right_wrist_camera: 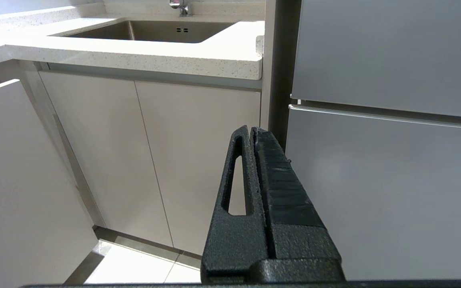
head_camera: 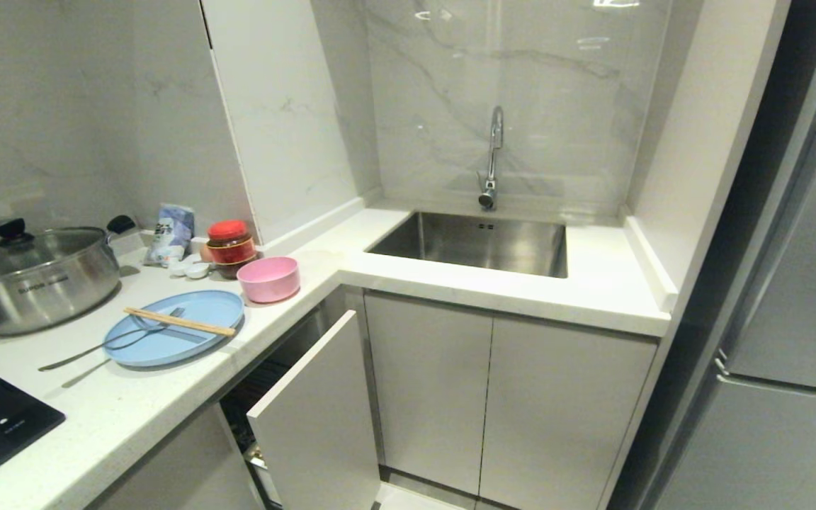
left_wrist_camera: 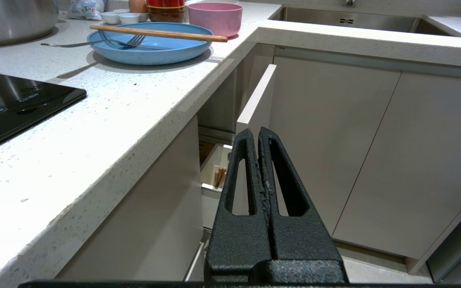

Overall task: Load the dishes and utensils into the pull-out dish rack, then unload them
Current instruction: Open the cupboard

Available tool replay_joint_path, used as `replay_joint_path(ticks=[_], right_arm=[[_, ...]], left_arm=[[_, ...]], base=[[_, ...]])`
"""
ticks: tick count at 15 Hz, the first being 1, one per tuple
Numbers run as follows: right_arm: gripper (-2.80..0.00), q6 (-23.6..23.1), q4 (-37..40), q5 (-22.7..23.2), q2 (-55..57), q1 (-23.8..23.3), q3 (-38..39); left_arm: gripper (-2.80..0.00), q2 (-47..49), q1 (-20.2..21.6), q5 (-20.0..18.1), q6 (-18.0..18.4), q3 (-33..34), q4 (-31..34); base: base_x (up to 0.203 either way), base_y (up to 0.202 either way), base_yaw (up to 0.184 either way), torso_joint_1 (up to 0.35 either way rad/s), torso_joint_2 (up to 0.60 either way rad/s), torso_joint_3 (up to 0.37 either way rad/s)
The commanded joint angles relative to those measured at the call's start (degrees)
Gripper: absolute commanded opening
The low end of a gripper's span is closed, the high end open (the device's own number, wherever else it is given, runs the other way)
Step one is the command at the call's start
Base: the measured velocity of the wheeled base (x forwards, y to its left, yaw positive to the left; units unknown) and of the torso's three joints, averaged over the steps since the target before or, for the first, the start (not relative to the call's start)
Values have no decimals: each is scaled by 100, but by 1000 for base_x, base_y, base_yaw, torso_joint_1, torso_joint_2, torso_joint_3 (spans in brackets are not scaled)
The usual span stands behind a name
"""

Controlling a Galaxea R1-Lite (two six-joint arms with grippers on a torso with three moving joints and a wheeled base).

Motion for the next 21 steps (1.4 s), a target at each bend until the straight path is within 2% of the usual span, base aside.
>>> replay_joint_path(ticks=[1,12,21], right_arm=[[-280,0,-5,1,-4,1,149],[-280,3,-5,1,-4,1,168],[-280,9,-5,1,-4,1,149]], left_arm=[[-280,7,0,-1,-3,26,0],[-280,-1,0,-1,-3,26,0],[-280,7,0,-1,-3,26,0]], base=[[0,0,0,0,0,0],[0,0,0,-8,18,7],[0,0,0,-206,464,255]])
